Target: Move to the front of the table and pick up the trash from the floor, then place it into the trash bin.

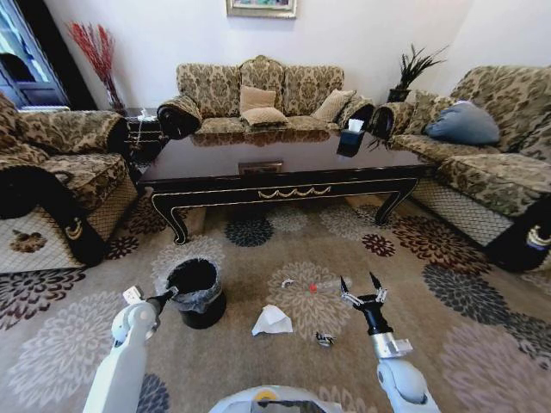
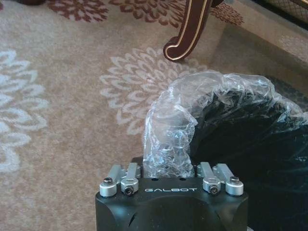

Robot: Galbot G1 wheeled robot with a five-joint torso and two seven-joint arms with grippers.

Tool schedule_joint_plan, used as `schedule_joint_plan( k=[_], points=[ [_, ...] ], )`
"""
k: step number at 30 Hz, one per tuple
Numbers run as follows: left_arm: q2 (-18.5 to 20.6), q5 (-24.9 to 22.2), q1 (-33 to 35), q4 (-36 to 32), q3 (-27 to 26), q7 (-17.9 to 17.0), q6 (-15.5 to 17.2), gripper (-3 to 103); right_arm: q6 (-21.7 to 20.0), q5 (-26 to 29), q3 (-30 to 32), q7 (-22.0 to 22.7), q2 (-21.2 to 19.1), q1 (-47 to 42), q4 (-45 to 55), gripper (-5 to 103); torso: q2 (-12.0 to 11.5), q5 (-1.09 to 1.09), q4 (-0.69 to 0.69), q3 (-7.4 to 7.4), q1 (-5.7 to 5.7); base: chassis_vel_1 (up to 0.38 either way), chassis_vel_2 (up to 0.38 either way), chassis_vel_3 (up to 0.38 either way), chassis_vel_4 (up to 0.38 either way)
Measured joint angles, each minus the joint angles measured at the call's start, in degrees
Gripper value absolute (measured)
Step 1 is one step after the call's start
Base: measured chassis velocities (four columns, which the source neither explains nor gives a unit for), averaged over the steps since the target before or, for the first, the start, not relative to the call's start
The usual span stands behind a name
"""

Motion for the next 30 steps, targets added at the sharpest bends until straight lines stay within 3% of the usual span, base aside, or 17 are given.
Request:
schedule_joint_plan(
  k=[2, 7, 8, 10, 13, 16, 24, 28, 30],
  points=[
    [0.1, 1.0, 0.4, -0.2, -0.2, 0.2, 0.0, 34, 0.0, 0.0, 0.0, 0.0, 0.0, -0.1, 0.1, 100, 0.0, 0.0, 0.0, 0.0, 0.0, 0.0, 0.0, 0.0, 0.0],
    [0.4, 2.6, 1.2, -0.9, -0.6, 0.5, 0.0, 24, 0.0, 0.0, 0.3, 0.0, -0.1, -0.1, 0.2, 100, 0.0, -0.03, 0.02, 0.01, 0.0, 0.0, 0.0, 0.0, 0.0],
    [0.6, 3.5, 1.8, -1.3, -0.8, 0.8, 0.1, 13, -0.2, 0.0, 0.3, 0.2, -0.2, -0.1, 0.3, 100, 0.0, -0.03, 0.02, 0.02, 0.0, 0.0, 0.0, 0.0, 0.0],
    [0.8, 3.9, 2.1, -1.5, -0.9, 0.9, 0.1, 13, -0.5, 0.0, 0.4, 0.5, -0.2, -0.1, 0.3, 100, 0.0, -0.04, 0.02, 0.02, 0.0, 0.0, 0.0, 0.0, 0.0],
    [1.5, 4.8, 3.8, -2.6, -1.6, 1.4, 0.3, 1, -2.8, -0.2, 0.4, 2.4, -0.4, -0.1, 0.6, 100, 0.0, -0.04, 0.05, 0.02, 0.0, 0.0, 0.0, 0.0, 0.0],
    [1.9, 5.0, 5.9, -4.3, -2.4, 2.5, 0.6, 1, -5.5, -0.1, -0.2, 5.6, -0.7, 0.0, 0.8, 100, 0.0, -0.07, 0.0, 0.03, 0.01, 0.0, 0.0, 0.0, 0.0],
    [1.4, 4.0, 11.3, -10.5, -6.5, 3.7, 0.6, 1, -10.7, 2.2, -2.7, 11.3, -1.0, 1.5, -0.1, 100, 0.0, -0.04, 0.03, 0.03, 0.01, 0.0, 0.0, 0.0, 0.0],
    [0.1, 2.7, 14.7, -14.6, -9.8, 4.0, 0.6, 1, -14.2, 7.5, -5.8, 15.2, -1.4, 3.4, -1.2, 100, 0.0, 0.0, 0.0, 0.02, 0.01, 0.0, 0.0, 0.0, 0.0],
    [-0.5, 0.9, 16.7, -17.3, -12.6, 4.0, 0.6, 1, -17.6, 12.5, -8.7, 20.2, -1.6, 5.9, -2.1, 100, 0.0, -0.04, 0.02, 0.02, 0.01, 0.0, 0.0, 0.0, 0.0]
  ],
)
